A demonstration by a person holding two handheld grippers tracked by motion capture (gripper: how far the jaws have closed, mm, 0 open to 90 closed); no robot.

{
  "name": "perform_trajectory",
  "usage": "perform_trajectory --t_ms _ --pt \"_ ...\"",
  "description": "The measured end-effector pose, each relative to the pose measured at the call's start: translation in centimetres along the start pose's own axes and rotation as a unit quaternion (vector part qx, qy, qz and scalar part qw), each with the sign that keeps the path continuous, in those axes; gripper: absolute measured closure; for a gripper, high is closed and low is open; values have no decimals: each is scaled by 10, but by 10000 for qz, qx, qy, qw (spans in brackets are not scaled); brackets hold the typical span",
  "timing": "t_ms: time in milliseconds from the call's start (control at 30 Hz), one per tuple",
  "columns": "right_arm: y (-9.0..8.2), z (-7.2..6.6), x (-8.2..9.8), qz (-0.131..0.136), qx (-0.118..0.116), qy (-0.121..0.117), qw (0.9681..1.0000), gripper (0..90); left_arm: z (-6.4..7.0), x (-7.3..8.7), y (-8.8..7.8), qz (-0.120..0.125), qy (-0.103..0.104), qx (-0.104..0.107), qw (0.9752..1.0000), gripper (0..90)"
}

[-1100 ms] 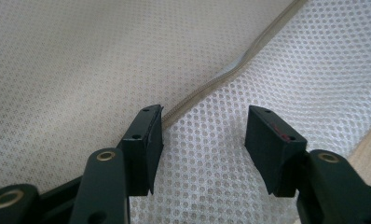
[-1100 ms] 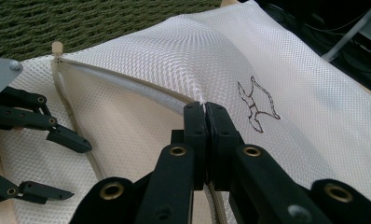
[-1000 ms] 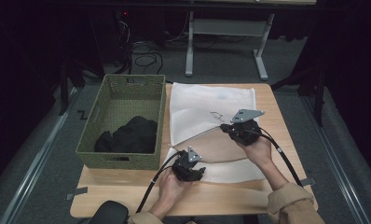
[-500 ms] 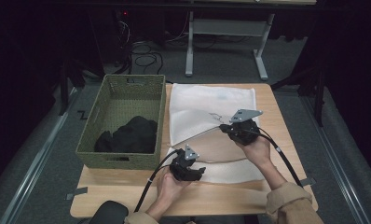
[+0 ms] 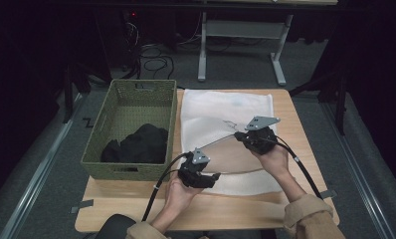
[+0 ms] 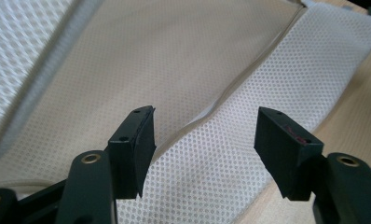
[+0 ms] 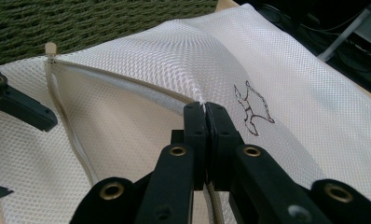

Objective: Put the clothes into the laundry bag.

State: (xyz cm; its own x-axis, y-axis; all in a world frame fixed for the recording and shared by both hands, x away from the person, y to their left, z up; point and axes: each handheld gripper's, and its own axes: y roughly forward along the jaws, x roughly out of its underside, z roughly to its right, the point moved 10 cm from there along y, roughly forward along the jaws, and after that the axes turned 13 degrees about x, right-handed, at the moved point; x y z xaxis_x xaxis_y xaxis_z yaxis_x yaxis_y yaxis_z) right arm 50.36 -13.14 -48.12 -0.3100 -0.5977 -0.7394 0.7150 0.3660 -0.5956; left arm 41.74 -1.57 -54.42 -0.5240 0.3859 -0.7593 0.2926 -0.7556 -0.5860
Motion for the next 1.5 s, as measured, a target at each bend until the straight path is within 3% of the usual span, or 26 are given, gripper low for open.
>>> perform_trajectory --t_ms 200,533,767,1300,1500 --pt "0 0 0 10 16 -11 10000 892 -1 -6 -13 20 156 -94 9998 409" --pt "1 0 0 -22 -9 -50 10000 892 -2 -15 -31 146 45 -28 9999 396" --pt "1 1 -1 17 12 -7 10000 892 -4 -18 -40 69 172 -148 9997 386" --pt "2 0 -1 14 -1 -24 10000 892 -13 -37 -72 383 174 -346 9985 337" --pt "1 0 1 -36 -9 -47 10000 892 -17 -41 -85 395 251 -466 9978 292"
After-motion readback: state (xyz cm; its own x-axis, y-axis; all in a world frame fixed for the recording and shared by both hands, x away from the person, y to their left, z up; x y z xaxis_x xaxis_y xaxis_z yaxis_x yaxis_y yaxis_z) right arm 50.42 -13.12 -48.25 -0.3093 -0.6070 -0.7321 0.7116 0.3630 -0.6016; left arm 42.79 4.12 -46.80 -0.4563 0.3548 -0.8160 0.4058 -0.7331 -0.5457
